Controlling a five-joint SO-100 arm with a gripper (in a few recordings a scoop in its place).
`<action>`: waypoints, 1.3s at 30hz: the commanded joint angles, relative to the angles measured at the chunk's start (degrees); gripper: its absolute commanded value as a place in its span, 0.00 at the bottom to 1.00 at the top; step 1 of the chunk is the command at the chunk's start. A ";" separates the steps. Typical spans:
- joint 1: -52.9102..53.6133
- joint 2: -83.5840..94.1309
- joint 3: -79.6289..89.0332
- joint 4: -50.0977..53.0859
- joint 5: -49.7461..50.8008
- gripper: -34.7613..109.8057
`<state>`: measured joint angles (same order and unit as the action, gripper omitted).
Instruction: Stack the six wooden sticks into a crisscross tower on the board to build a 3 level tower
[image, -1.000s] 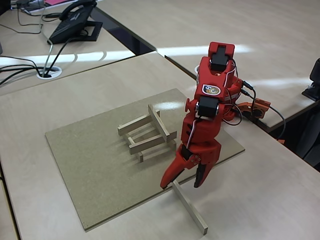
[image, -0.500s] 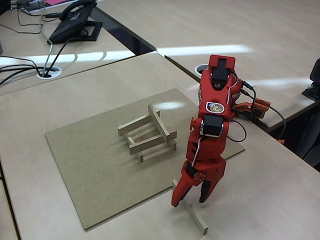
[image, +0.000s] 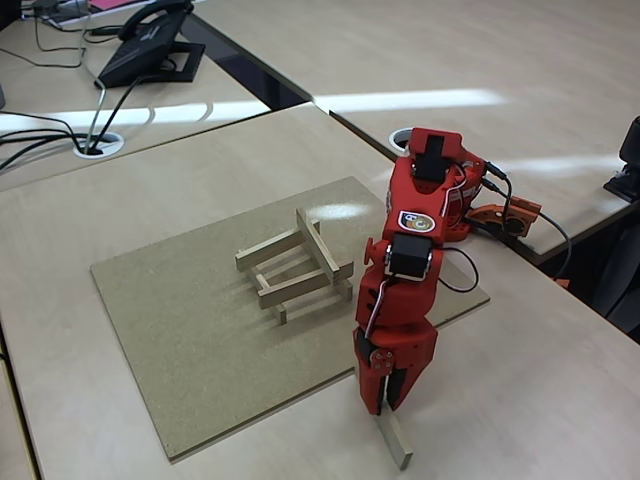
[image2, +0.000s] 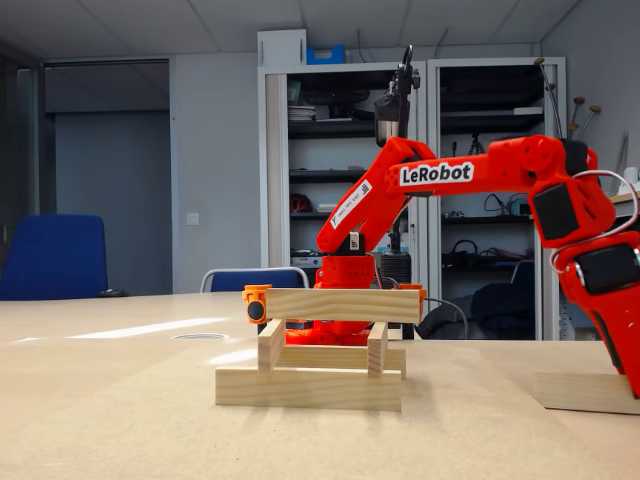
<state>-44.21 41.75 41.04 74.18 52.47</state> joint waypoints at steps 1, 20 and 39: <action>-0.53 1.05 -7.29 4.04 2.37 0.24; 19.69 38.23 21.71 15.03 -25.40 0.24; 35.33 36.83 22.85 22.06 -48.96 0.24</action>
<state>-9.23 78.31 66.80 95.89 4.13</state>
